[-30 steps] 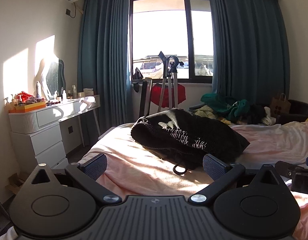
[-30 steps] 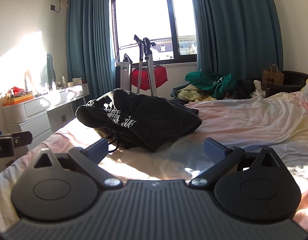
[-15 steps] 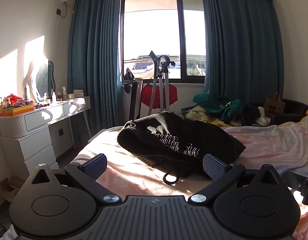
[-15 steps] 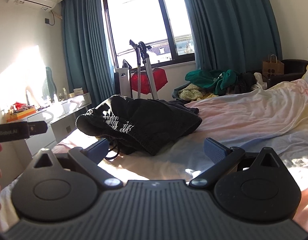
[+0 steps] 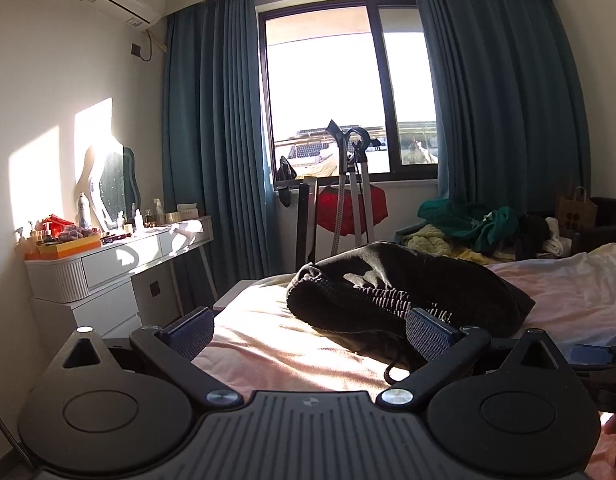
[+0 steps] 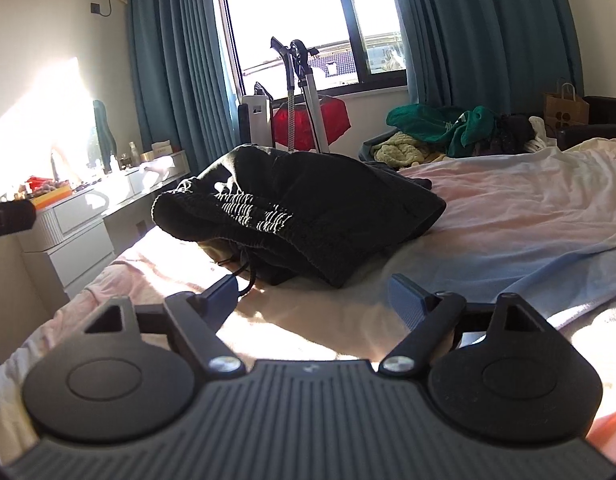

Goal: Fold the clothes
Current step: 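Move both grippers toward the bundled black trousers on the bed, then grasp the ribbed waistband with the right gripper while the left gripper grasps the waistband too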

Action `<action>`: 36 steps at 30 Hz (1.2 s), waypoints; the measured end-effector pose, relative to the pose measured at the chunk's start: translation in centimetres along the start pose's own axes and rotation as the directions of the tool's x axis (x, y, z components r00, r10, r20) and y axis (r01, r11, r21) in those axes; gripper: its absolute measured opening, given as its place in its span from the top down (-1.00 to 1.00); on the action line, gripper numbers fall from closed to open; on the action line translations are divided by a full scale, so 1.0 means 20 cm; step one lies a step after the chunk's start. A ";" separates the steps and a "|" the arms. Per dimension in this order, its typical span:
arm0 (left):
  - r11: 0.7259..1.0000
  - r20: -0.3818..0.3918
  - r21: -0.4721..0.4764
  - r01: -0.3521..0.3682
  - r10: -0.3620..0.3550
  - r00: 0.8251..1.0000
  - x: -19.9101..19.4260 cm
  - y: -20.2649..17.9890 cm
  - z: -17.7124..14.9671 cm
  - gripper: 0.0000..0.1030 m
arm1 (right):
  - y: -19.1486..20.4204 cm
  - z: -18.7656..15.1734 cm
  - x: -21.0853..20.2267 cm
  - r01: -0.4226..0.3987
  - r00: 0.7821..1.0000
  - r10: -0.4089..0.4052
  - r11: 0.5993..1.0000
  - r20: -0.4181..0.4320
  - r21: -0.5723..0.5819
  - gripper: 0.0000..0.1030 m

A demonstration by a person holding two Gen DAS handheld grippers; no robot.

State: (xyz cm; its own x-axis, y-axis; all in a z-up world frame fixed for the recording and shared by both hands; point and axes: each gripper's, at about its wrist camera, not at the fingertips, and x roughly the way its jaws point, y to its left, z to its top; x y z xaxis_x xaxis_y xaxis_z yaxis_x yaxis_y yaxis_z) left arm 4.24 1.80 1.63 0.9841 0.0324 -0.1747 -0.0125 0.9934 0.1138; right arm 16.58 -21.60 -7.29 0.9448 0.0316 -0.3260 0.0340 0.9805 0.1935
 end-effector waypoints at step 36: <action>0.988 -0.146 -0.152 0.013 -0.036 0.989 0.26 0.13 -0.22 -1.00 | -0.05 0.28 0.00 0.026 0.997 -0.034 0.994 0.071 0.110 0.74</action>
State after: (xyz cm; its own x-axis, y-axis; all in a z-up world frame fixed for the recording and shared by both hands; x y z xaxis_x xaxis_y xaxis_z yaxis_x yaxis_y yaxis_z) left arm 8.52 5.10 -3.36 0.9473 0.0128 -0.3200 -0.0266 0.9989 -0.0389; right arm 18.30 -23.64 -2.34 0.9640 -0.0157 -0.2655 0.0942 0.9538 0.2854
